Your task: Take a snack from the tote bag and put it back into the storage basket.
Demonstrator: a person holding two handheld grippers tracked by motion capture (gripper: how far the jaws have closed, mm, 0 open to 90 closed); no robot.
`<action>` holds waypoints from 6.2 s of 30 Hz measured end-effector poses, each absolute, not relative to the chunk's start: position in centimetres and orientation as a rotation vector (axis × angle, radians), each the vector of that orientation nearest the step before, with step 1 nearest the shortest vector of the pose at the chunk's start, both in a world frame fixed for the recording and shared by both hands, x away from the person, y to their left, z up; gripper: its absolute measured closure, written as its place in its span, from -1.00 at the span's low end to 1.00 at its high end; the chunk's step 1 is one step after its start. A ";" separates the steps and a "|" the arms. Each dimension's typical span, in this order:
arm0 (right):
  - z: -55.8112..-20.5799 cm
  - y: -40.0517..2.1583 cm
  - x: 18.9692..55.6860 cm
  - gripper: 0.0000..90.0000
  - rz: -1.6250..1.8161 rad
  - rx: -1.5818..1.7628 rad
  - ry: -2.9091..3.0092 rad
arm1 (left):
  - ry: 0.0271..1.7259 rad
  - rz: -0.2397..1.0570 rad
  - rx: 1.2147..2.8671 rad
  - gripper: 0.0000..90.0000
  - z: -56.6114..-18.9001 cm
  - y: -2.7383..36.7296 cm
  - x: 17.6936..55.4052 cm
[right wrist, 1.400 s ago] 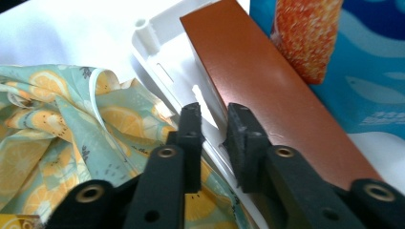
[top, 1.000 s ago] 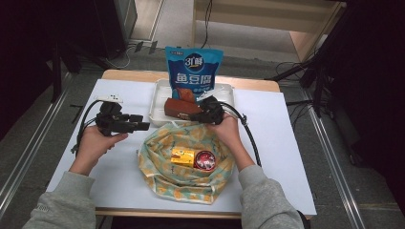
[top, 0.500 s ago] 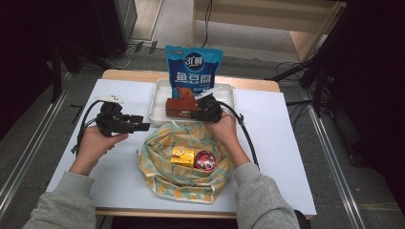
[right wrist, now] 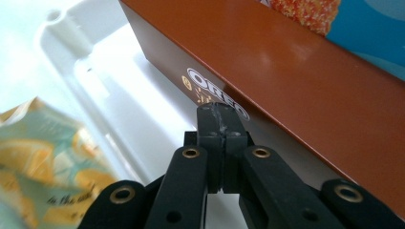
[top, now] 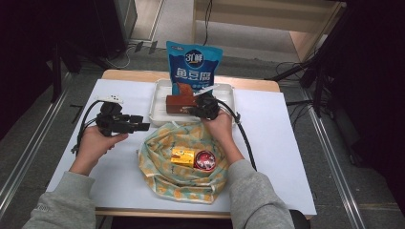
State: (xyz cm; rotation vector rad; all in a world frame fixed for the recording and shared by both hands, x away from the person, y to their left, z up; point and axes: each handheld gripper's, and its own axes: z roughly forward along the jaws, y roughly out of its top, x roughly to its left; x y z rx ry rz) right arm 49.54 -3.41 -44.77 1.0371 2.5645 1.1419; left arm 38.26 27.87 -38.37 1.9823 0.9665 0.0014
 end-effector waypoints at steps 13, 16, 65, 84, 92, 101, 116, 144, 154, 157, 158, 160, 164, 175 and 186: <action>-45.2 -3.8 51.2 1.00 1.174 1.164 2.492 | 0.961 -0.005 1.984 -0.07 -38.5 27.8 38.3; -45.2 -4.1 51.4 1.00 1.199 1.181 2.498 | 0.960 -0.009 1.984 -0.07 -38.5 27.7 38.3; -40.4 -10.8 43.5 0.04 1.342 1.037 2.595 | 0.917 -0.082 2.031 -0.13 -38.4 26.0 37.9; -40.9 -10.3 40.9 -0.01 1.313 0.977 2.627 | 0.808 -0.092 2.097 -0.13 -37.8 23.4 36.4; -40.9 -10.3 39.9 -0.01 1.313 0.975 2.635 | 0.783 -0.112 2.128 -0.12 -38.9 22.1 36.4; -40.8 -10.7 39.2 0.01 1.319 0.986 2.605 | 0.734 -0.146 2.168 -0.10 -40.0 21.6 36.2; -40.6 -10.8 38.8 -0.01 1.329 0.993 2.602 | 0.636 -0.224 2.212 -0.11 -41.3 20.9 34.7; -40.2 -11.7 38.5 -0.06 1.351 1.005 2.584 | 0.596 -0.249 2.225 -0.18 -41.4 20.5 32.7; -40.2 -12.0 38.4 -0.06 1.348 1.011 2.574 | 0.547 -0.238 2.242 -0.19 -41.1 19.9 31.6; -40.1 -12.1 38.4 -0.06 1.345 1.009 2.572 | 0.526 -0.235 2.245 -0.20 -40.9 19.7 31.2; -40.1 -12.2 38.4 -0.06 1.346 1.015 2.569 | 0.523 -0.233 2.240 -0.21 -40.8 19.5 31.1; -40.2 -12.2 38.4 -0.06 1.346 1.017 2.568 | 0.520 -0.211 2.244 -0.21 -40.8 19.2 31.0; -40.3 -12.2 38.4 -0.06 1.343 1.018 2.568 | 0.525 -0.203 2.255 -0.20 -41.2 18.2 31.2; -40.1 -12.3 38.1 -0.06 1.363 1.009 2.557 | 0.473 -0.175 2.279 -0.20 -41.7 15.9 31.8; -40.4 -13.5 37.5 -0.06 1.386 1.047 2.534 | 0.489 -0.133 2.322 -0.10 -42.8 14.7 32.1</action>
